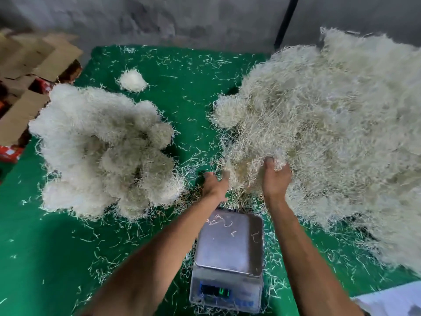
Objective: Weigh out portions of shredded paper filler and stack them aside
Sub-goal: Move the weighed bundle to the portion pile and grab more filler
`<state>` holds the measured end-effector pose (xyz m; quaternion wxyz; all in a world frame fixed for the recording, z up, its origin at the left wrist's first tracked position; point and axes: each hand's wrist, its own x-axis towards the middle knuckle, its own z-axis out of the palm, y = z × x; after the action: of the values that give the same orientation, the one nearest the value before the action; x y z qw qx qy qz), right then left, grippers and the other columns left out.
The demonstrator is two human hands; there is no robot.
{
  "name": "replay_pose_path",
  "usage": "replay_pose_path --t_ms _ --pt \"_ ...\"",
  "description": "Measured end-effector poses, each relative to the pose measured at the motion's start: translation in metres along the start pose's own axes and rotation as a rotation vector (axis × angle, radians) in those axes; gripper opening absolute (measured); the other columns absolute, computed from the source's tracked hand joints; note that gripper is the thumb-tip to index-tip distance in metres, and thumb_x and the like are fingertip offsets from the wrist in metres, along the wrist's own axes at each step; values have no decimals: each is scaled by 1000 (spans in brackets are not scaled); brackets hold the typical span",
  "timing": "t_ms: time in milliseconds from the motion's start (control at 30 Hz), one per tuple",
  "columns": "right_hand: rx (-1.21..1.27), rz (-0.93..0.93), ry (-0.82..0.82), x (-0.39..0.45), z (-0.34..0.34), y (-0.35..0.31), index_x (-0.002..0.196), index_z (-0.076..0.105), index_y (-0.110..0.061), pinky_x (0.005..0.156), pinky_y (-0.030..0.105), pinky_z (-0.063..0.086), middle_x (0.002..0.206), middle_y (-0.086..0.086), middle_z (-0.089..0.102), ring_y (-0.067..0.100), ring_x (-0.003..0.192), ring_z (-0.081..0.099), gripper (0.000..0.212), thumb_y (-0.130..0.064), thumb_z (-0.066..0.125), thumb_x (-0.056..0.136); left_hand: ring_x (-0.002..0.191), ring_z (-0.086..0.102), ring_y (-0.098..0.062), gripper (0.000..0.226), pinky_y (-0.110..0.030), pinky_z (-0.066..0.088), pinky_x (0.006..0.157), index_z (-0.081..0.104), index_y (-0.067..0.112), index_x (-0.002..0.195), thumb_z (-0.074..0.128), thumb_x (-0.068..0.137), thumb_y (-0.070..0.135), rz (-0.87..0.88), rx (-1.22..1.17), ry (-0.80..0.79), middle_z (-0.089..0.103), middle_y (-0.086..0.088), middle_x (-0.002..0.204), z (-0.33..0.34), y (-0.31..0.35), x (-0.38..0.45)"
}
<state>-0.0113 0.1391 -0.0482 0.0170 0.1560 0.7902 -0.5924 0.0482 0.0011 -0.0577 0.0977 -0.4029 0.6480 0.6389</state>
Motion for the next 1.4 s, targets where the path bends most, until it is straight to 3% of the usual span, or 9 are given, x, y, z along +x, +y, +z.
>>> replay_pose_path --t_ms 133,300,467,567,700,967,1167,1300,1400 --pt "-118 -61 -318 9 16 25 147 44 -2 66 21 54 64 -2 58 11 58 59 77 -57 57 95 73 57 -12 54 -18 54 53 28 10 151 50 102 3 -62 141 18 54 -8 109 30 4 31" --pt "-199 -89 -404 22 13 48 163 23 -14 67 10 56 92 -14 61 -15 79 61 73 -32 62 103 74 60 -4 61 -20 59 70 39 13 151 65 97 21 85 159 31 61 7 117 5 -3 41" --pt "-325 -96 -346 34 14 51 159 30 -16 54 29 62 84 -5 62 20 66 70 69 -9 64 99 103 68 -25 56 -37 61 86 52 5 139 71 93 33 138 -50 74 60 -18 134 -76 8 21" --pt "-351 -221 -313 20 22 37 155 35 -9 58 38 63 90 11 71 31 70 73 62 -13 64 101 85 68 -21 50 -32 61 75 61 0 124 79 86 28 116 -73 -20 69 -14 109 -105 17 4" --pt "-446 -294 -335 1 24 17 155 36 -9 57 30 58 107 6 67 27 71 72 64 -7 66 98 107 63 -23 47 -44 50 106 42 3 147 38 109 29 114 -517 -84 48 -20 149 -123 34 -29" --pt "-468 -398 -381 -66 13 -38 158 31 -6 83 43 61 109 15 68 13 69 63 66 -20 62 102 131 55 -31 69 -45 55 97 46 13 148 47 98 62 248 -565 -58 53 -16 147 -168 68 -101" --pt "-214 -473 -431 -151 26 -115 162 24 -18 113 46 35 164 6 34 18 135 51 90 -69 53 94 153 16 -28 66 -47 16 122 4 34 161 42 106 37 89 -570 -40 7 -6 169 -157 57 -139" --pt "-118 -532 -676 -205 33 -119 141 53 -31 103 33 45 116 -24 63 -17 104 51 74 -79 17 99 144 41 -32 71 -47 32 119 45 19 149 41 98 68 43 -765 -227 42 -13 157 -145 51 -167" --pt "-86 -528 -689 -230 39 -107 148 42 -44 112 12 30 151 -19 45 -28 126 34 67 -76 8 101 116 64 -32 63 -43 54 98 62 8 124 40 101 62 139 -628 -198 65 -21 125 -136 38 -183"
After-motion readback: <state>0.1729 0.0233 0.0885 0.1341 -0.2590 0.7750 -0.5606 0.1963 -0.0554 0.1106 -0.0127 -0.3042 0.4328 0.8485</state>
